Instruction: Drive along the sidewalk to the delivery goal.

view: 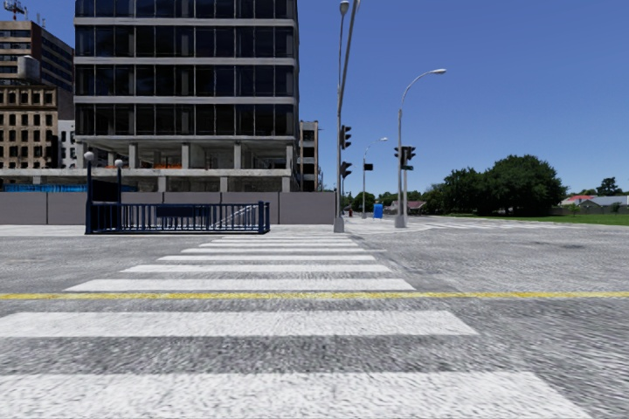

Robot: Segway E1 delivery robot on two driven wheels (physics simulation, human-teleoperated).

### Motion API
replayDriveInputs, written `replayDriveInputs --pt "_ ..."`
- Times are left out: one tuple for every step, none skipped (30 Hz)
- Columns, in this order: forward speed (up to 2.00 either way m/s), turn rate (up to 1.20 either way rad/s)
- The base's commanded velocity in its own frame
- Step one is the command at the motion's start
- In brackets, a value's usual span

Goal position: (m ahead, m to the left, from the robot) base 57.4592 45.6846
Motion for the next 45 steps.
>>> replayDriveInputs --pt "2.00 0.00" --pt "2.00 0.00" --pt "2.00 0.00" --pt "2.00 0.00" --pt "2.00 0.00" --pt "2.00 0.00" --pt "2.00 0.00" --pt "2.00 0.00" --pt "2.00 0.00" --pt "2.00 0.02" --pt "2.00 0.02" --pt "2.00 0.10" --pt "2.00 0.12" --pt "2.00 0.13" --pt "2.00 0.13" --pt "2.00 0.12" --pt "2.00 0.01" --pt "2.00 0.00" --pt "2.00 0.00" --pt "2.00 0.00" --pt "2.00 0.00" --pt "2.00 0.00" --pt "2.00 0.00" --pt "2.00 0.00" --pt "2.00 0.00" --pt "2.00 0.00" --pt "2.00 0.00" --pt "2.00 0.00" --pt "2.00 0.00" --pt "2.00 0.00" --pt "2.00 0.00" --pt "2.00 0.00" --pt "2.00 0.00" --pt "2.00 0.00" --pt "2.00 0.00" --pt "2.00 0.00" --pt "2.00 0.00" --pt "2.00 0.00" --pt "2.00 0.00" --pt "2.00 0.00" --pt "2.00 0.00" --pt "2.00 0.00" --pt "2.00 0.00" --pt "2.00 0.00" --pt "2.00 0.00"
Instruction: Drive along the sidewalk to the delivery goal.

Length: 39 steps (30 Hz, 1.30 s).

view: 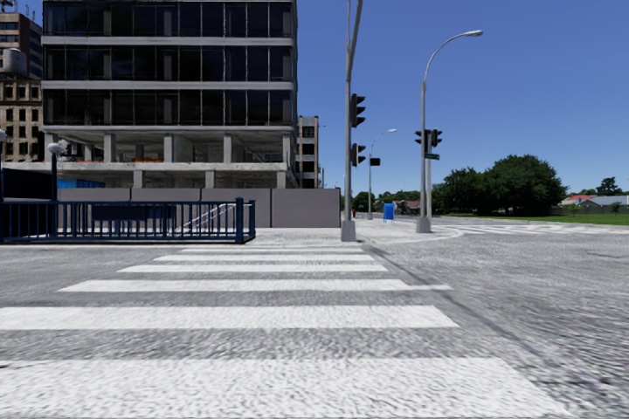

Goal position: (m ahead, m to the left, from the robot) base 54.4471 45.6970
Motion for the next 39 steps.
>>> replayDriveInputs --pt "2.00 0.00" --pt "2.00 0.00" --pt "2.00 0.00" --pt "2.00 0.00" --pt "2.00 0.00" --pt "2.00 0.00" --pt "2.00 0.00" --pt "2.00 0.00" --pt "2.00 0.00" --pt "2.00 0.00" --pt "2.00 0.00" --pt "2.00 0.00" --pt "2.00 0.00" --pt "2.00 0.00" --pt "2.00 0.00" --pt "2.00 0.00" --pt "2.00 0.00" --pt "2.00 0.00" --pt "2.00 0.00" --pt "2.00 0.00" --pt "2.00 0.00" --pt "2.00 0.00" --pt "2.00 0.00" --pt "2.00 0.00" --pt "2.00 0.00" --pt "2.00 0.00" --pt "2.00 0.00" --pt "2.00 0.00" --pt "2.00 0.00" --pt "2.00 0.00" --pt "2.00 0.00" --pt "2.00 0.00" --pt "2.00 0.00" --pt "2.00 0.00" --pt "2.00 0.00" --pt "2.00 0.00" --pt "2.00 0.00" --pt "2.00 0.00" --pt "2.00 0.00"
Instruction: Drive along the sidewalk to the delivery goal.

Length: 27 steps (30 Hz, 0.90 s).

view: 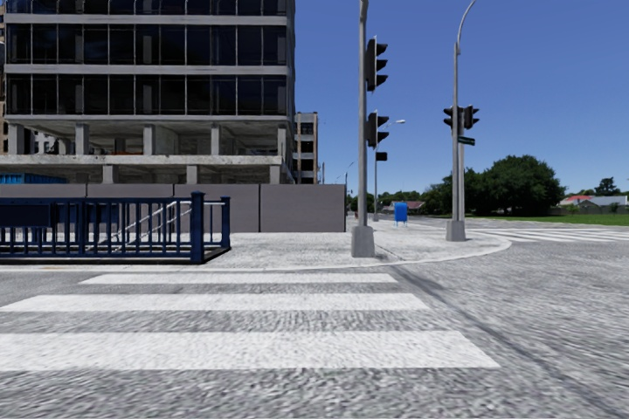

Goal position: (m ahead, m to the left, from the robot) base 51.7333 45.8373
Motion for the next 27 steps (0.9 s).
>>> replayDriveInputs --pt "2.00 0.00" --pt "2.00 0.00" --pt "2.00 0.00" --pt "2.00 0.00" --pt "2.00 0.00" --pt "2.00 0.00" --pt "2.00 0.00" --pt "2.00 0.00" --pt "2.00 0.00" --pt "2.00 0.00" --pt "2.00 0.00" --pt "2.00 0.00" --pt "2.00 0.00" --pt "2.00 0.00" --pt "2.00 0.00" --pt "2.00 0.00" --pt "2.00 0.00" --pt "2.00 0.00" --pt "2.00 0.00" --pt "2.00 0.00" --pt "2.00 0.00" --pt "2.00 0.00" --pt "2.00 0.00" --pt "2.00 0.00" --pt "2.00 0.00" --pt "2.00 0.00" --pt "2.00 0.00"
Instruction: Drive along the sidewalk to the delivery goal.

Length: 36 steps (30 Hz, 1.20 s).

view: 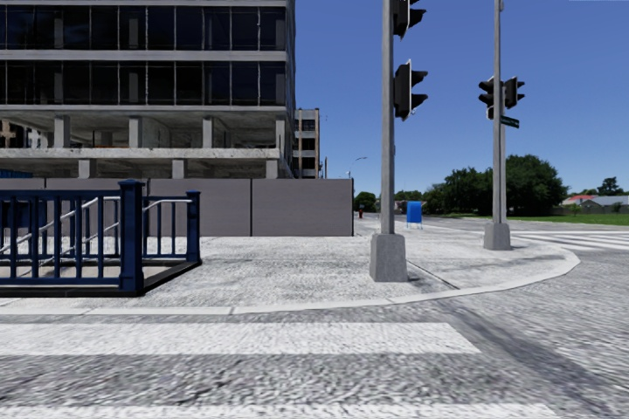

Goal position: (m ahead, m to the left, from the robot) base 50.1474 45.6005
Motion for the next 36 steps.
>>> replayDriveInputs --pt "2.00 0.00" --pt "2.00 0.00" --pt "2.00 0.00" --pt "2.00 0.00" --pt "2.00 0.00" --pt "2.00 0.00" --pt "2.00 0.00" --pt "2.00 0.00" --pt "2.00 0.00" --pt "2.00 0.00" --pt "2.00 0.00" --pt "2.00 0.00" --pt "2.00 0.00" --pt "2.00 0.00" --pt "2.00 0.00" --pt "2.00 0.00" --pt "2.00 0.00" --pt "2.00 0.00" --pt "2.00 0.00" --pt "2.00 0.00" --pt "2.00 0.00" --pt "2.00 0.00" --pt "2.00 0.00" --pt "2.00 0.00" --pt "1.90 0.00" --pt "1.81 0.00" --pt "1.81 0.00" --pt "1.68 0.00" --pt "1.61 0.00" --pt "1.59 0.00" --pt "1.59 0.00" --pt "1.57 0.00" --pt "1.57 0.00" --pt "1.56 0.00" --pt "1.54 0.00" --pt "1.54 0.00"
